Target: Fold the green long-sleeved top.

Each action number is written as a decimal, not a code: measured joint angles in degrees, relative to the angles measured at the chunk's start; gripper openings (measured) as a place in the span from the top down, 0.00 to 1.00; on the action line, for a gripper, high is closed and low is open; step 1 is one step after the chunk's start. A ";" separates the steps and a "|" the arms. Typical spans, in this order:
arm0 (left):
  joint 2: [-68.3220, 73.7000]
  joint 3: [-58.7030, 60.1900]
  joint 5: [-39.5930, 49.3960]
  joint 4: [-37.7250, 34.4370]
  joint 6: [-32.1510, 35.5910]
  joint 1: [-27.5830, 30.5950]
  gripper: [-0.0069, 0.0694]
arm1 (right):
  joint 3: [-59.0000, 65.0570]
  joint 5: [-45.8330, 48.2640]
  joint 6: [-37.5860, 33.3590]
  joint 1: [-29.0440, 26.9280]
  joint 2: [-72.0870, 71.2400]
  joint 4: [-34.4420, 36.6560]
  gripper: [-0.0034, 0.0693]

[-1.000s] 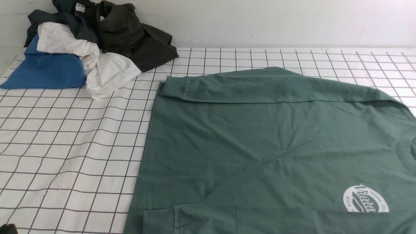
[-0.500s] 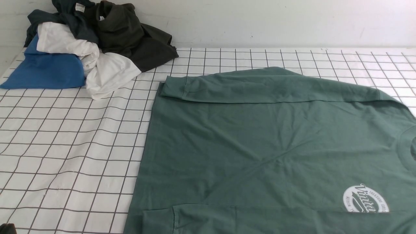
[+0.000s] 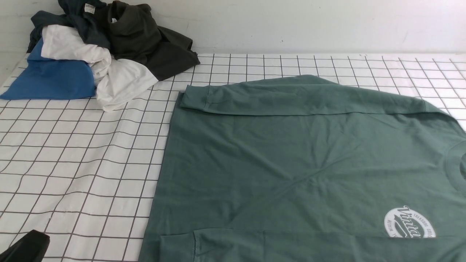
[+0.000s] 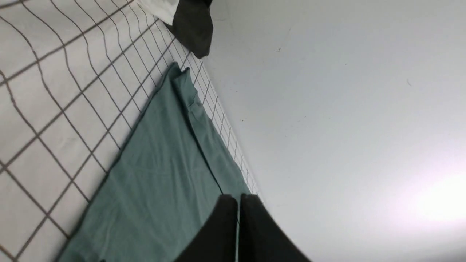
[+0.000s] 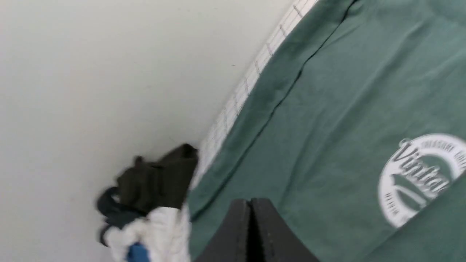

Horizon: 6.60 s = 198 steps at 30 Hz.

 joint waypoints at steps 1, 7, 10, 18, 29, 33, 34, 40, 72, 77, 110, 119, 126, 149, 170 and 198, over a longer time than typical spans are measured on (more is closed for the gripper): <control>0.00 0.00 0.00 -0.65 2.04 0.00 0.92 | 0.00 -0.56 -0.15 0.00 0.00 2.93 0.97; 0.00 0.00 1.19 -1.08 11.53 0.00 0.92 | 0.00 -1.26 -3.50 0.00 0.00 3.35 0.97; 0.00 -4.14 6.47 -1.03 25.67 0.00 0.92 | -0.27 -1.18 -7.39 0.00 0.00 3.05 0.97; 18.49 -21.15 20.72 10.07 39.31 0.00 0.92 | -15.43 -3.62 -24.60 0.00 9.42 -7.28 0.97; 53.92 -47.32 45.70 40.29 37.85 -11.77 0.89 | -54.01 40.14 -36.46 6.51 47.38 -27.95 0.97; 63.78 -47.32 44.39 41.50 34.40 -21.64 0.79 | -55.94 49.92 -36.23 13.39 54.49 -30.12 0.97; 66.97 -47.32 42.80 41.55 33.50 -24.43 0.74 | -55.45 50.66 -35.78 15.82 55.60 -30.91 0.97; 80.54 -47.52 32.30 43.12 32.46 -28.05 0.43 | -51.84 51.49 -35.37 20.47 56.29 -32.52 0.97; 94.86 -59.56 27.05 47.53 32.21 -28.11 0.88 | -50.77 51.49 -35.23 20.54 56.29 -35.66 0.97; 96.28 -72.87 33.44 52.13 32.21 -27.54 0.88 | -50.77 51.49 -35.23 20.54 56.29 -37.69 0.97; 138.15 -126.75 35.72 52.78 16.76 -12.67 0.26 | -64.74 41.37 -22.14 20.58 73.51 -54.48 0.97; 144.44 -130.11 30.49 48.57 16.56 -12.46 0.37 | -64.78 41.17 -22.14 20.58 78.63 -54.48 0.97; 144.68 -130.24 28.85 41.01 23.76 -12.46 0.46 | -64.78 40.52 -22.14 20.58 79.54 -54.60 0.97; 146.59 -130.72 27.57 44.71 25.61 -12.46 0.40 | -64.78 40.46 -22.14 20.58 79.54 -54.55 0.97; 146.64 -131.26 29.56 45.09 24.76 -12.46 0.67 | -64.78 40.40 -22.14 20.58 79.54 -54.51 0.97; 105.63 -88.39 45.65 44.49 25.60 -12.62 0.88 | -64.11 47.45 -22.50 20.58 58.06 -50.26 0.97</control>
